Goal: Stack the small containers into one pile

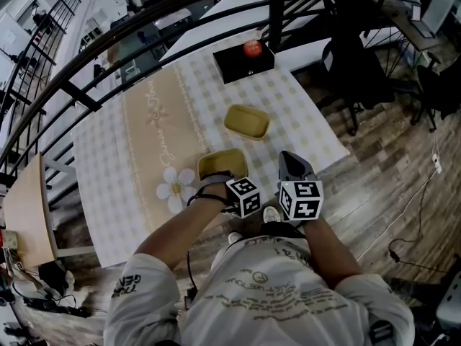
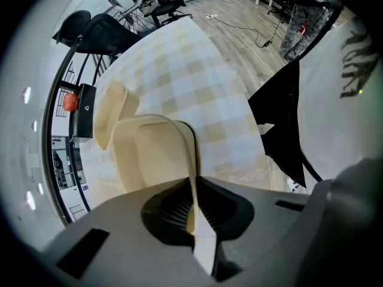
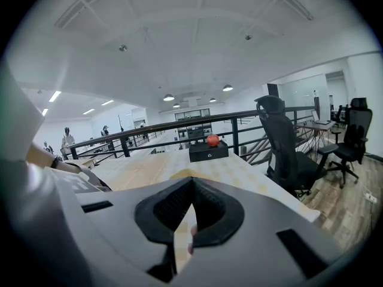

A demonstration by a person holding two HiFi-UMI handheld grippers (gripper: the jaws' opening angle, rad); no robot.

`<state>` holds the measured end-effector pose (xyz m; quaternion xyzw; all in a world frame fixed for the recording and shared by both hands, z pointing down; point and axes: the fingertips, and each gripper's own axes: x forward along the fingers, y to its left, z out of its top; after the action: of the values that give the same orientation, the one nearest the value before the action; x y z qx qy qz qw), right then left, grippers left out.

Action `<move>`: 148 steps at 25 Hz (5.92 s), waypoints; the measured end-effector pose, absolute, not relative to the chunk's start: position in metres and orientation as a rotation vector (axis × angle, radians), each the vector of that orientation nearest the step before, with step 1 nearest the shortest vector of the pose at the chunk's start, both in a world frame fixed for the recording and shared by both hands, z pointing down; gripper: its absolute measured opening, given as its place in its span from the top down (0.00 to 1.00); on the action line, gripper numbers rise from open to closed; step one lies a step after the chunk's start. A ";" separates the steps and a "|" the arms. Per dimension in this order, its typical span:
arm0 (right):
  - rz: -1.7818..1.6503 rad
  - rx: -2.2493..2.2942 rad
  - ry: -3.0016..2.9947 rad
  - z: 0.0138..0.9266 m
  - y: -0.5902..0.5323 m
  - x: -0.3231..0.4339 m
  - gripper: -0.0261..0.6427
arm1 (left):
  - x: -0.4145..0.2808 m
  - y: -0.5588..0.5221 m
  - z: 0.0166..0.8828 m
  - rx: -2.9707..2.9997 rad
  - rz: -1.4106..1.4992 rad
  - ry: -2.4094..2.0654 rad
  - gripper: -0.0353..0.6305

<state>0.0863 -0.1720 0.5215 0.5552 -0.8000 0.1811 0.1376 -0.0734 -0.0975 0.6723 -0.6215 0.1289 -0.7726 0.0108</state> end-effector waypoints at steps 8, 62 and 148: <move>0.541 1.620 -2.314 0.521 -0.170 0.093 0.97 | -0.064 -0.091 0.661 -2.009 -2.365 0.369 0.87; 0.657 1.723 -2.207 0.555 -0.218 0.155 0.97 | -0.016 -0.271 0.649 -2.253 -1.782 -0.005 0.86; 0.572 1.580 -2.330 0.523 -0.150 0.066 0.97 | -0.085 -0.090 0.637 -2.437 -1.878 0.306 0.91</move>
<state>0.0663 -0.1495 0.5228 0.5451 -0.8037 0.1972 0.1339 -0.0847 -0.0903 0.6372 -0.7879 0.0990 -0.6073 0.0250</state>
